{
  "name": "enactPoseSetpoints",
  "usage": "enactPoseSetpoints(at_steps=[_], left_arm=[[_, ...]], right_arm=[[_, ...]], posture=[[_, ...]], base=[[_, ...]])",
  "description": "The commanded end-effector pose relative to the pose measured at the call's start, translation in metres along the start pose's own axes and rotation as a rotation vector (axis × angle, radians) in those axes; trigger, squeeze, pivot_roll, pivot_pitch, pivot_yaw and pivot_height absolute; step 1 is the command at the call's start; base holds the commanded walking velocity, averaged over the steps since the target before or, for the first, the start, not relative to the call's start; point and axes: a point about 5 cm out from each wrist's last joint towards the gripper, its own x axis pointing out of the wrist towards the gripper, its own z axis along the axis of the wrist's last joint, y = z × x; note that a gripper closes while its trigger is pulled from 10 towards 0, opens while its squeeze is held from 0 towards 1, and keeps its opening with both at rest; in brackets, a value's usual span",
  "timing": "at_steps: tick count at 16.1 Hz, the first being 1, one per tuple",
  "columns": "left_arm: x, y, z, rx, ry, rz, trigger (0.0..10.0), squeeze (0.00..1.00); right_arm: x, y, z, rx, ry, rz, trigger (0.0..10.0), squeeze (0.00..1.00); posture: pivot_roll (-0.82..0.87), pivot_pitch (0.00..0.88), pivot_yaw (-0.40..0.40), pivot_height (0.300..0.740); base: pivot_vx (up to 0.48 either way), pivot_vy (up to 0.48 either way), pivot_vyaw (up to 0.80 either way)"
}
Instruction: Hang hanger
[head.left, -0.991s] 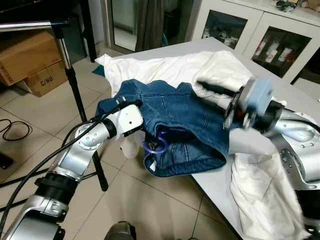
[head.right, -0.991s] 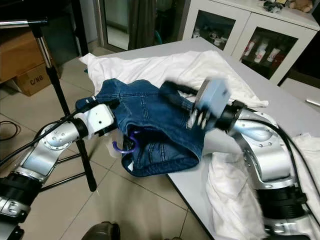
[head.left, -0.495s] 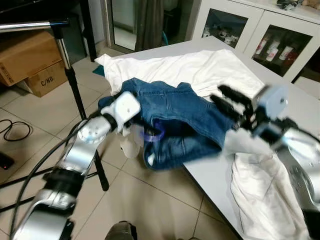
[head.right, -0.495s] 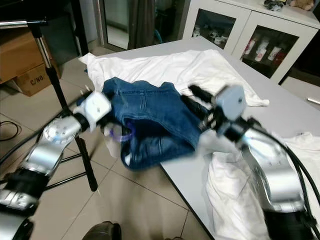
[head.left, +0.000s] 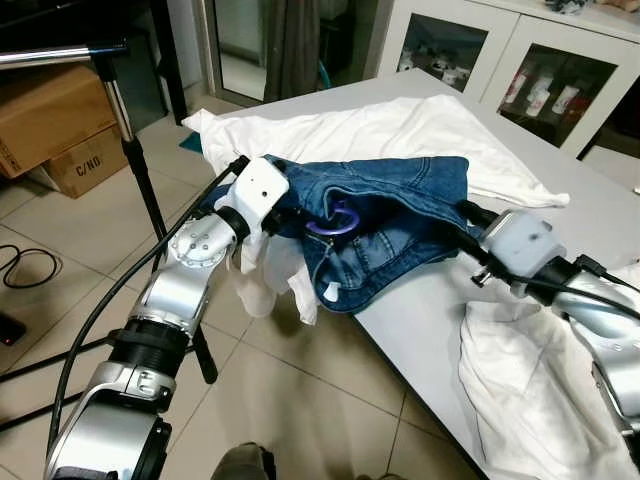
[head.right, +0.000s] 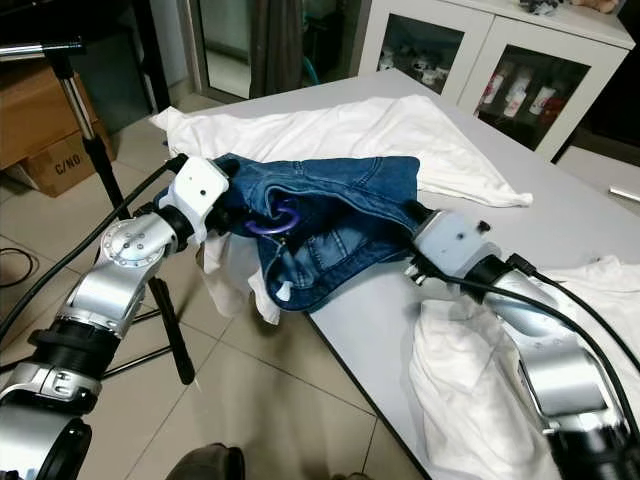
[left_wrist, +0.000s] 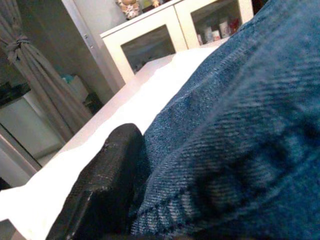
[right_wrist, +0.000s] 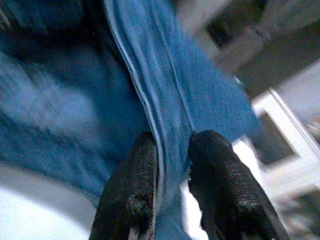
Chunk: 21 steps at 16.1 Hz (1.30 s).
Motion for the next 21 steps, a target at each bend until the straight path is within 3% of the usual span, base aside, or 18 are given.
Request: enactPoseSetpoints(at_steps=[1,4,6,7,9,10,11,12,14,17,21], left_arm=[[0.003,0.0,0.011,0.006,-0.04,-0.009,0.0,0.0],[0.002,-0.001,0.012,-0.002,-0.044,-0.005,0.0,0.0],[0.002,-0.002,0.013,-0.006,-0.047,-0.006,0.0,0.0],[0.002,-0.002,0.014,-0.008,-0.049,-0.006,0.0,0.0],[0.002,-0.002,0.015,-0.009,-0.052,-0.005,0.0,0.0],[0.003,-0.002,0.015,-0.009,-0.053,-0.005,0.0,0.0],[0.003,-0.002,0.016,-0.009,-0.054,-0.005,0.0,0.0],[0.003,-0.002,0.017,-0.01,-0.056,-0.004,0.0,0.0],[0.004,-0.002,0.018,-0.011,-0.059,-0.002,0.0,0.0],[0.006,-0.001,0.021,-0.029,-0.072,0.023,0.0,0.0],[0.011,-0.005,0.031,-0.072,-0.111,0.018,0.0,0.0]], right_arm=[[0.004,-0.01,0.003,-0.044,0.001,-0.079,10.0,0.0],[0.01,-0.023,0.008,-0.095,-0.006,-0.192,10.0,0.0],[0.014,-0.019,0.002,-0.146,0.016,-0.177,10.0,0.0],[0.019,-0.006,0.002,-0.146,0.003,-0.122,10.0,0.0],[0.022,0.002,0.003,-0.138,-0.007,-0.094,10.0,0.0],[0.023,0.003,0.003,-0.125,-0.005,-0.087,5.9,0.0],[0.027,0.006,0.004,-0.102,-0.014,-0.073,0.0,0.0],[0.03,0.008,0.01,-0.046,-0.053,-0.061,0.0,0.0],[0.032,0.009,0.014,-0.02,-0.075,-0.044,0.0,0.0],[0.027,0.014,0.037,0.075,-0.195,0.074,0.0,0.0],[0.029,0.029,0.059,0.02,-0.275,0.175,0.0,0.0]], posture=[[0.05,0.033,-0.039,0.74],[0.07,0.038,-0.045,0.74],[0.07,0.038,-0.045,0.74],[0.07,0.034,-0.047,0.74],[0.07,0.034,-0.047,0.74],[0.07,0.033,-0.046,0.74],[0.07,0.033,-0.045,0.74],[0.07,0.033,-0.045,0.74],[0.07,0.033,-0.046,0.74],[0.07,0.033,-0.05,0.74],[0.07,0.032,-0.05,0.74]], base=[[0.0,0.0,0.0],[0.0,0.0,0.0],[0.0,0.0,0.0],[0.0,0.0,0.0],[0.0,0.0,0.0],[0.0,0.0,0.0],[0.0,0.0,0.0],[0.0,0.0,0.0],[0.0,0.0,0.0],[0.0,0.0,0.0],[0.0,0.0,0.0]])
